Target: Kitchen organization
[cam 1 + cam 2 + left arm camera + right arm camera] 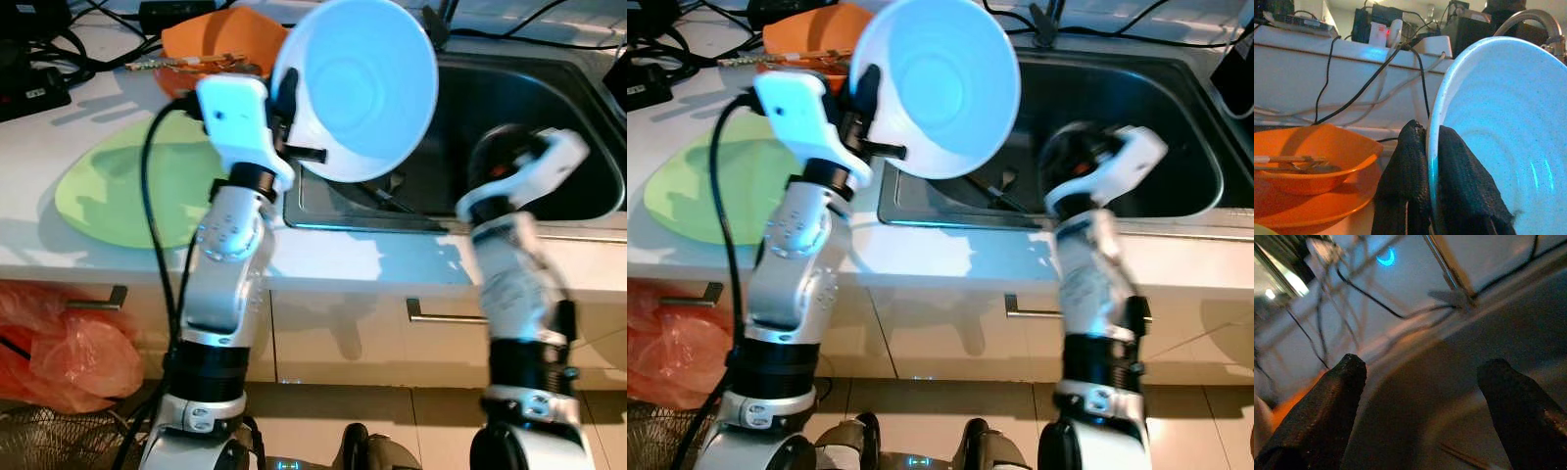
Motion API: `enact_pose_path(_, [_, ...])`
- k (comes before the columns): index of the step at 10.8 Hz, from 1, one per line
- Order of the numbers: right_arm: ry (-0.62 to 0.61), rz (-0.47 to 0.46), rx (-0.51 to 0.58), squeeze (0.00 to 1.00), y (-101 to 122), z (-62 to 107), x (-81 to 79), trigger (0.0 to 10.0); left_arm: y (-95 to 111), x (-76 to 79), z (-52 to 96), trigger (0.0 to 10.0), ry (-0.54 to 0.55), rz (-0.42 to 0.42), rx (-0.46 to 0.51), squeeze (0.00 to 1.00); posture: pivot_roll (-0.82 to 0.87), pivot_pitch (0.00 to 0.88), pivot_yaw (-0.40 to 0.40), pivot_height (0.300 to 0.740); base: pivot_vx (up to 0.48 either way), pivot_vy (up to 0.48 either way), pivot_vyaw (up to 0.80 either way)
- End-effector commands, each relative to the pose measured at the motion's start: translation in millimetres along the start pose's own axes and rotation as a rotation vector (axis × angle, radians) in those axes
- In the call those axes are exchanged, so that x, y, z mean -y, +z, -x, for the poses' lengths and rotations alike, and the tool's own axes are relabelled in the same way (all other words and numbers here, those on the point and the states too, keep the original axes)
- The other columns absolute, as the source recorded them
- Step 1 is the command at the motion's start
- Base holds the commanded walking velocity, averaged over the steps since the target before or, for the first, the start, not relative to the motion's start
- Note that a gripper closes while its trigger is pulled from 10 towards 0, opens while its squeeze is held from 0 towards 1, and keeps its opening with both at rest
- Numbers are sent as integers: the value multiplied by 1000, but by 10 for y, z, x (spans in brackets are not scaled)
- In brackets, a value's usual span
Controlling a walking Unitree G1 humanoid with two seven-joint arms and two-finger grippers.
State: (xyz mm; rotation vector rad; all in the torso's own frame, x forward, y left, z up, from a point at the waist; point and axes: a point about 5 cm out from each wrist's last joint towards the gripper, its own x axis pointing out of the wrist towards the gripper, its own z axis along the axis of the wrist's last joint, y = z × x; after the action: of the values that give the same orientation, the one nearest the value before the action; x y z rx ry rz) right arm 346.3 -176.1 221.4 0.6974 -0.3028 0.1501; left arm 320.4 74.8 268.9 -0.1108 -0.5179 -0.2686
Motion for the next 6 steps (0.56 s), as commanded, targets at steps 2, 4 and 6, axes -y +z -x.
enact_pose_path(2, [31, -30, 46, 0, 201, 21, -4, 10000, 1, 74, 5, 10000, -12, -4, 33, 0, 140, 149, -22, 740, 0, 0, 0])
enact_pose_path(4, [67, -155, 67, 0, 299, 58, 2, 10000, -31, 102, -5, 10000, -16, -14, 26, 0, 131, 146, -19, 740, 0, 0, 0])
enact_pose_path(6, [158, -190, 33, 0, 261, 121, -73, 10000, -40, 132, -14, 10000, -25, -15, 25, 0, 131, 147, -20, 740, 0, 0, 0])
